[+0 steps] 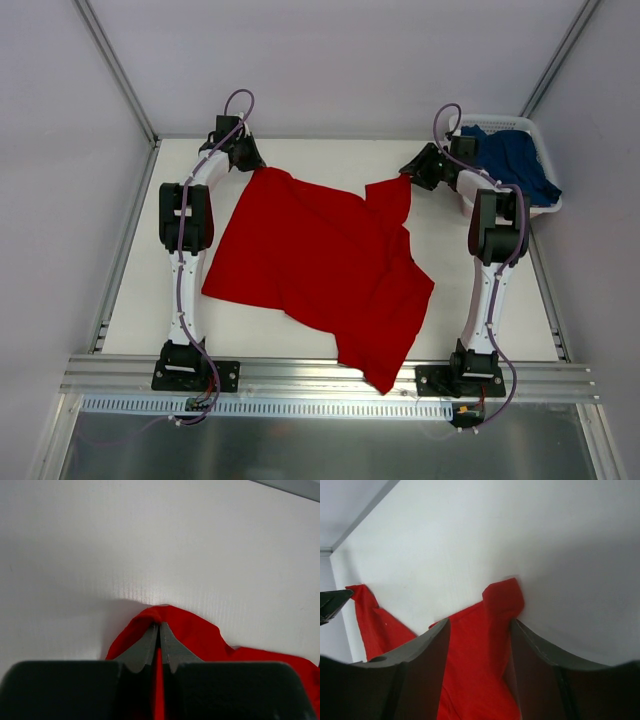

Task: Fold and stack the t-shirts
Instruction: Flatten out the tshirt

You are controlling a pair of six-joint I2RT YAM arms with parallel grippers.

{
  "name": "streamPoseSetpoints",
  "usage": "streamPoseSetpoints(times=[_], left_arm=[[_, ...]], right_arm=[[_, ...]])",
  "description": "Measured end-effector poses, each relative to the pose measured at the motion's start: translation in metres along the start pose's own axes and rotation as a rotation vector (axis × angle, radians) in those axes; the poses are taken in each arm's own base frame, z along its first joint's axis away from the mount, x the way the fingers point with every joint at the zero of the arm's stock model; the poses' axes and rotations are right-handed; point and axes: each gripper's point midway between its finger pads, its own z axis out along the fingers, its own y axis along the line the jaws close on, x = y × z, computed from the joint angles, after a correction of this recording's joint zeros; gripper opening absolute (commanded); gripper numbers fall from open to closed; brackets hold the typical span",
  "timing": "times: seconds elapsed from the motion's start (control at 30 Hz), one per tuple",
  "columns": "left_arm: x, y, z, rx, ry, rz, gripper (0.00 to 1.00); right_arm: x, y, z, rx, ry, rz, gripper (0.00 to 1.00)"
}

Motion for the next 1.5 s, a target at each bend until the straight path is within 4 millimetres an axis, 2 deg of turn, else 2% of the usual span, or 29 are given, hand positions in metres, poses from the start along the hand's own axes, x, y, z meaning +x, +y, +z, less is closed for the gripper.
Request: streamPoseSetpoints(times=[0.33, 0.37, 0.43, 0.47, 0.73, 0.97, 1.07, 1.2, 1.33, 1.5], left_arm=[[0.0, 0.0, 0.0, 0.0, 0.0, 0.0, 0.0], [0.0, 0.0, 0.0, 0.0, 0.0, 0.0, 0.0], [0.0, 0.0, 0.0, 0.0, 0.0, 0.0, 0.0], [0.0, 0.0, 0.0, 0.0, 0.0, 0.0, 0.0], [-0.001, 0.001, 0.0, -0.001, -0.001, -0.002, 0.0], [-0.006, 0.013, -0.003, -0.016, -0.011, -0.016, 0.0], [-0.01, 0.018, -0.006, -0.025, -0.017, -0.023, 0.0], [-0.016, 0.018, -0.019, -0.033, -0.028, -0.025, 0.0], [-0.032, 0.006, -0.042, -0.028, -0.067, -0.016, 0.0], [-0.056, -0.017, -0.082, -0.003, -0.135, 0.002, 0.0]], right_arm=[[0.004, 0.008, 0.004, -0.069, -0.008, 0.031, 0.2], [0.005, 0.008, 0.004, -0.073, -0.008, 0.03, 0.14], [0.006, 0.009, 0.004, -0.08, -0.007, 0.028, 0.08], [0.007, 0.009, 0.005, -0.083, -0.005, 0.028, 0.0], [0.014, 0.009, 0.002, -0.088, 0.001, 0.027, 0.0], [0.018, 0.01, -0.011, -0.063, 0.013, 0.035, 0.0], [0.012, 0.019, -0.024, -0.056, -0.001, 0.014, 0.0], [-0.004, 0.046, -0.053, -0.072, -0.043, -0.042, 0.0], [-0.017, 0.075, -0.088, -0.089, -0.086, -0.11, 0.0], [-0.03, 0.117, -0.141, -0.113, -0.154, -0.212, 0.0]])
